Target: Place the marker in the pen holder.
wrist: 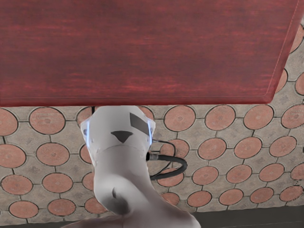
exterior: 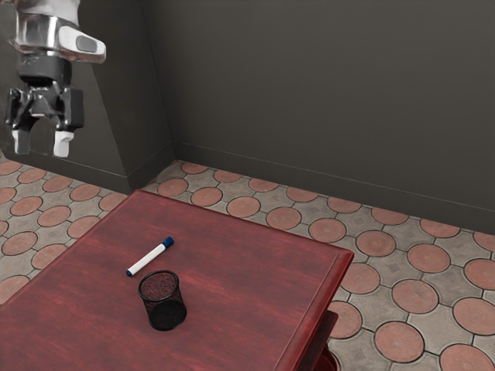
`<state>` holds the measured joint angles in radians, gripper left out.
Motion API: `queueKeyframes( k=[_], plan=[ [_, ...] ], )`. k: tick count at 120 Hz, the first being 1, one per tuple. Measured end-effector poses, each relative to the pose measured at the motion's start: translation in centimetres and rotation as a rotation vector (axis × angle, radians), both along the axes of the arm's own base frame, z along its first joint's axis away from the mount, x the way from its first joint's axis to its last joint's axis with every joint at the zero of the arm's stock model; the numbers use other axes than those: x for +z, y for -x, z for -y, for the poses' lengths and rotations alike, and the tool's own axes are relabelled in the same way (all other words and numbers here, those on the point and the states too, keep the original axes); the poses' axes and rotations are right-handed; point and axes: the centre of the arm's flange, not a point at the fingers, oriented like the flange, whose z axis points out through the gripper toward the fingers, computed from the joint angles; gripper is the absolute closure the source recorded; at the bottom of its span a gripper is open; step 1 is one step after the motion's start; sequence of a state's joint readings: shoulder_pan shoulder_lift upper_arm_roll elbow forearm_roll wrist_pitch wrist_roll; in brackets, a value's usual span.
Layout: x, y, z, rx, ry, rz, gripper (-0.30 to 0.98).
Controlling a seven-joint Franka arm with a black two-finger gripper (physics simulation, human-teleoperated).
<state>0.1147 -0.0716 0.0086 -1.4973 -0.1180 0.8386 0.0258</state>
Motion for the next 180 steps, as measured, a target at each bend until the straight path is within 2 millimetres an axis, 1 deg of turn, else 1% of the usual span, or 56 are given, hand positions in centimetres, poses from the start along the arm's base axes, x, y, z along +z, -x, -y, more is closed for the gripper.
queueKeyframes(
  k=[5, 10, 21, 26, 29, 33, 38, 43, 48, 57, 64, 71, 77, 80, 83, 90, 94, 105, 110, 118, 129, 140, 150, 161, 168, 180],
  plan=[
    [-0.5, -1.2, -1.1, 0.03, -0.007, 0.08, 0.0],
    [-0.5, -2.2, -1.7, 0.041, -0.022, 0.154, 0.0],
    [-0.7, -4.5, -1.4, 0.023, -0.077, 0.266, 0.0],
    [-1.9, -6.1, -1.1, 0.006, -0.101, 0.292, 0.0],
    [-3.3, -7.4, -0.9, -0.004, -0.11, 0.291, 0.0],
    [-5.7, -9.2, -0.7, -0.018, -0.118, 0.276, 0.0],
    [-9.6, -11.5, -0.6, -0.029, -0.12, 0.244, 0.0],
    [-13.7, -13.3, -1.1, -0.027, -0.121, 0.217, 0.0],
    [-17.2, -14.7, -1.7, -0.023, -0.12, 0.201, 0.0],
    [-22.3, -16.6, -2.0, -0.023, -0.118, 0.194, 0.0],
    [-25.9, -17.2, -2.1, -0.025, -0.116, 0.19, 0.0],
    [-29.3, -16.7, -2.1, -0.026, -0.116, 0.19, 0.0],
    [-31.1, -16.4, -2.0, -0.028, -0.117, 0.205, 0.0],
    [-32.0, -15.9, -1.8, -0.032, -0.118, 0.213, 0.0],
    [-32.6, -15.2, -1.8, -0.034, -0.121, 0.223, 0.0],
    [-34.0, -12.5, -1.9, -0.032, -0.129, 0.253, 0.0],
    [-34.6, -11.4, -2.1, -0.032, -0.133, 0.276, 0.0],
    [-36.3, -9.9, -2.5, -0.042, -0.138, 0.349, 0.01],
    [-36.9, -9.5, -2.9, -0.052, -0.142, 0.374, 0.03],
    [-37.4, -9.3, -3.6, -0.065, -0.146, 0.412, 0.14],
    [-37.8, -9.4, -3.8, -0.095, -0.146, 0.452, 0.29],
    [-38.6, -9.1, -4.2, -0.119, -0.14, 0.466, 0.4],
    [-39.0, -9.1, -4.7, -0.139, -0.134, 0.476, 0.46],
    [-39.5, -9.0, -5.9, -0.15, -0.129, 0.482, 0.5],
    [-40.1, -9.1, -6.1, -0.164, -0.122, 0.48, 0.52],
    [-40.3, -9.2, -6.2, -0.189, -0.112, 0.485, 0.54]
  ],
)
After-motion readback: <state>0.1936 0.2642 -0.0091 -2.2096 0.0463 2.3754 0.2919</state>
